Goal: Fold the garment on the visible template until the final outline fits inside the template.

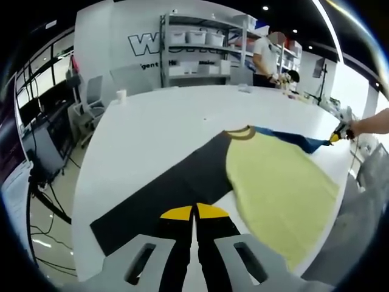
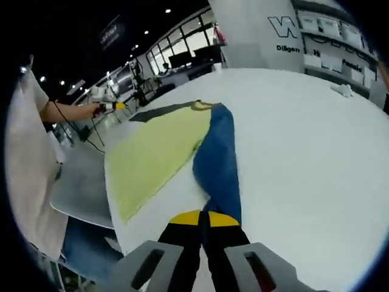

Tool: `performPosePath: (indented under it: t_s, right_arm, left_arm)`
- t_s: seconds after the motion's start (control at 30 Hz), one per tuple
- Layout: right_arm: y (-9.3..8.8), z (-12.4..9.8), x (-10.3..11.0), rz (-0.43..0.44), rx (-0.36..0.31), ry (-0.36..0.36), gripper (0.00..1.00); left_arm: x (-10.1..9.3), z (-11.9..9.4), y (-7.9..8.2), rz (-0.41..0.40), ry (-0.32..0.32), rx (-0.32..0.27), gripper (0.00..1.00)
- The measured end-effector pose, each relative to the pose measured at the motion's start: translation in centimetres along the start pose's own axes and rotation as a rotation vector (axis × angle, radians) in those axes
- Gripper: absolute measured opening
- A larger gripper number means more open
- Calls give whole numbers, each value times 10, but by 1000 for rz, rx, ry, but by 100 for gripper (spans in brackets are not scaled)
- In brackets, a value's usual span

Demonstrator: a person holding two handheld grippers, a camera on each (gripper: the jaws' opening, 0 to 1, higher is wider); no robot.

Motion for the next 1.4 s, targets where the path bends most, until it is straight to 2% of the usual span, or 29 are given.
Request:
performPosePath:
  t_s: [0.03,0.07,0.13,0.17,0.23,0.27,0.3,0.37,0.43,0.47,0.53,0.57,0.6,0.67,0.73,0.8,0.83,0.9,0.97,1.0,1.03,1.07,1.1,1.13,1.17,1.2,1.3,1.33,1.4]
  right_arm:
    - [1,-2,1,10,-8,7,0]
    - [3,-5,2,60,-32,24,0]
    - [4,-9,5,106,-66,80,0]
    - [7,-11,10,185,-106,154,0]
    - [10,-14,13,199,-146,205,0]
    - [9,-15,10,179,-127,167,0]
    - [12,-16,7,178,-150,144,0]
    - [21,-20,4,241,-257,154,0]
    - [24,-22,3,267,-299,134,0]
    - [23,-22,1,262,-296,123,0]
    - [25,-25,-8,230,-305,11,0]
    - [26,-26,-9,241,-315,-5,0]
    - [28,-28,-14,176,-313,-79,0]
    - [29,-30,-18,154,-301,-128,0]
    - [29,-34,-27,93,-264,-234,0]
    - [30,-36,-31,66,-266,-283,0]
    - [31,-39,-37,-13,-219,-380,0]
    - [33,-38,-44,-46,-194,-428,0]
    - [33,-39,-55,-151,-96,-533,0]
    - [34,-38,-56,-144,-100,-530,0]
    - [36,-35,-58,-192,-88,-562,0]
    - [37,-36,-63,-266,-28,-626,0]
    - [37,-35,-67,-297,17,-641,0]
    - [37,-29,-72,-298,15,-634,0]
    - [39,-28,-78,-415,97,-700,0]
    - [38,-26,-82,-476,175,-733,0]
    - [39,-17,-90,-648,293,-779,0]
    - [34,-12,-95,-627,332,-772,0]
    - [31,-7,-102,-687,397,-793,0]
  left_arm:
    - [0,0,0,1,-1,-1,0]
    - [-1,0,1,1,-3,-3,0]
    - [-2,0,2,3,-5,-4,0]
    - [-2,0,2,3,-6,-5,0]
    - [-2,0,3,5,-5,-7,0]
    - [-2,-1,3,4,-5,-7,0]
    - [-2,-1,3,5,-4,-7,0]
    - [-2,-2,3,6,-5,-6,0]
    - [-2,-2,3,6,-4,-6,0]
    - [-2,-3,3,7,-3,-6,0]
    - [-2,-3,2,6,-2,-6,0]
    - [-2,-4,2,7,-1,-6,0]
    - [-1,-4,2,7,0,-6,0]
    - [-1,-4,2,6,2,-6,0]
    - [0,-4,1,4,3,-5,0]
    - [0,-4,1,4,3,-4,0]
    - [0,-4,0,4,3,-3,0]
    - [0,-4,0,3,2,-3,0]
    - [-1,-3,-1,4,0,1,0]
    - [-2,-2,-2,3,-1,2,0]
    - [-2,-2,-2,4,-2,4,0]
    - [-3,-1,-2,6,-3,5,0]
    - [-3,-1,-2,6,-3,6,0]
    - [-3,-1,-2,6,-4,7,0]
    - [-4,-1,-2,7,-4,8,0]
    - [-4,-1,-1,9,-4,10,0]
    - [-2,-2,0,11,1,11,0]
    - [-2,-3,1,10,2,11,0]
    - [-1,-3,1,12,5,14,0]
Point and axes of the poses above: the point that each gripper's makers call its tool centre point, and the gripper's own axes: z roughly forward along the fingers, x roughly to its left, y roughly out of its top, the point moved 9 cm from there along -z, roughly backward along the fingers
